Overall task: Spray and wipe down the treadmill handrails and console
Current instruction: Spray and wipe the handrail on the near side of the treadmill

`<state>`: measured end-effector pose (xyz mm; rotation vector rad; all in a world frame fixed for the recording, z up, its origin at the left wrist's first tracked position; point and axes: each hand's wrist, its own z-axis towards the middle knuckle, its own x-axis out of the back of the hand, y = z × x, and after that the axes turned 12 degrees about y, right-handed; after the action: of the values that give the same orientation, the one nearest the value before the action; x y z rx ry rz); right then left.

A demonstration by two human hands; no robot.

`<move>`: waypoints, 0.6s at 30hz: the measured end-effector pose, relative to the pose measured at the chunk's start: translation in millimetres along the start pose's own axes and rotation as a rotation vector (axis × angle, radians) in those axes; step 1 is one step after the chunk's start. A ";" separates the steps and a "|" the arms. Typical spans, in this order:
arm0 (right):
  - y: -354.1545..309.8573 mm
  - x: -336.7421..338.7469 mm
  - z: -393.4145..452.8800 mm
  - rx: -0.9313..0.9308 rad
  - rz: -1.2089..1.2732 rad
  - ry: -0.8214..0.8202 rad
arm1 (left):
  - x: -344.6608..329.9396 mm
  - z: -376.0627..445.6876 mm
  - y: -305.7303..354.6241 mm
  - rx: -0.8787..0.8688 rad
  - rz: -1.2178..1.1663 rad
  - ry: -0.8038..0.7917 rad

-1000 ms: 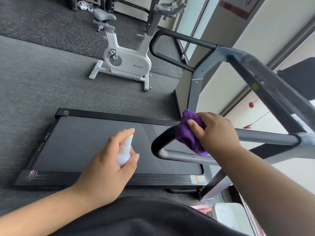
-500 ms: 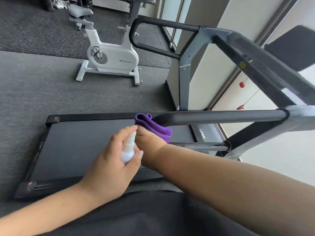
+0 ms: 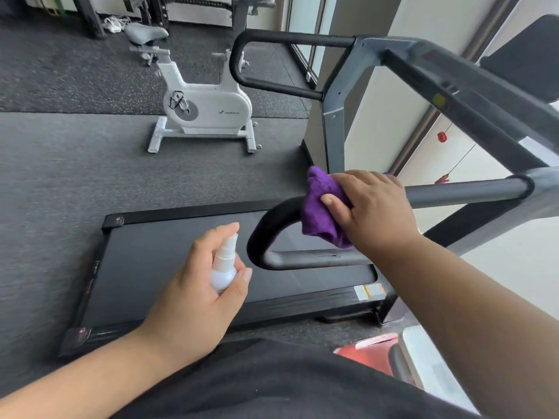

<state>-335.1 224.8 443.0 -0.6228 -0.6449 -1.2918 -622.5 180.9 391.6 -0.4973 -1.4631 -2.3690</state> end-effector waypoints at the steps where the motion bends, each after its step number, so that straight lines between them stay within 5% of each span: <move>1: 4.2 0.8 -2.6 -0.018 -0.005 0.012 | 1.4 -0.5 0.2 0.002 -0.003 0.003; 12: -82.0 -18.5 15.1 0.279 -0.169 -0.310 | -10.5 5.2 18.0 -0.085 -0.006 0.034; 18: -57.0 -13.0 16.9 0.224 -0.040 -0.304 | -30.6 5.7 33.7 -0.143 -0.015 -0.003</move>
<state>-394.6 236.2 448.2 -0.6281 -1.0424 -1.1503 -579.8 174.1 407.0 -0.5269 -1.3085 -2.4981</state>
